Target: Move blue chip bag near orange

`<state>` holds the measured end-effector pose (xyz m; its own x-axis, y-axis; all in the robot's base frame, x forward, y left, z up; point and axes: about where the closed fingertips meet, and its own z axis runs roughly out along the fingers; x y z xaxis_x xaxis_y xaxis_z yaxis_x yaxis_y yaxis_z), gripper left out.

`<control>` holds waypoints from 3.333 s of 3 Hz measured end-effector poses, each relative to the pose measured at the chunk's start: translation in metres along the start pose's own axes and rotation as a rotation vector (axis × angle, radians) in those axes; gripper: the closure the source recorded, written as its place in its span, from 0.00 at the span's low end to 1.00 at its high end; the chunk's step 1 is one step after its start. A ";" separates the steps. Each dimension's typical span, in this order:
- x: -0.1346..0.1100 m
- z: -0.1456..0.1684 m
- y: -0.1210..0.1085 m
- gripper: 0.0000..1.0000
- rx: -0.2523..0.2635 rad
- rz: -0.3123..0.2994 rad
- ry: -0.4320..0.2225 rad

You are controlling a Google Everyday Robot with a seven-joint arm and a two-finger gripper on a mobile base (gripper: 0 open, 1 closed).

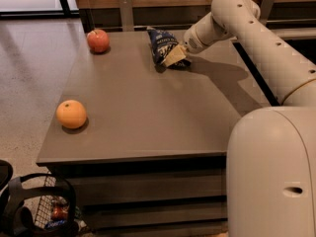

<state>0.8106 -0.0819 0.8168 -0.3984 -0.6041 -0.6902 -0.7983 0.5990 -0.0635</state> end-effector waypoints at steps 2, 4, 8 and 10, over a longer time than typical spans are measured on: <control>-0.001 -0.001 0.000 1.00 0.000 0.000 0.000; -0.001 -0.001 0.000 1.00 0.000 0.000 0.000; -0.001 -0.002 0.000 1.00 0.002 -0.001 0.000; -0.039 -0.089 -0.015 1.00 0.140 -0.053 0.000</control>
Offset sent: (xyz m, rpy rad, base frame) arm -0.0142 -0.0042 0.1803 -0.1912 -0.1154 0.1315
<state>0.7980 -0.1136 0.9087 -0.3570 -0.6368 -0.6834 -0.7472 0.6337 -0.2002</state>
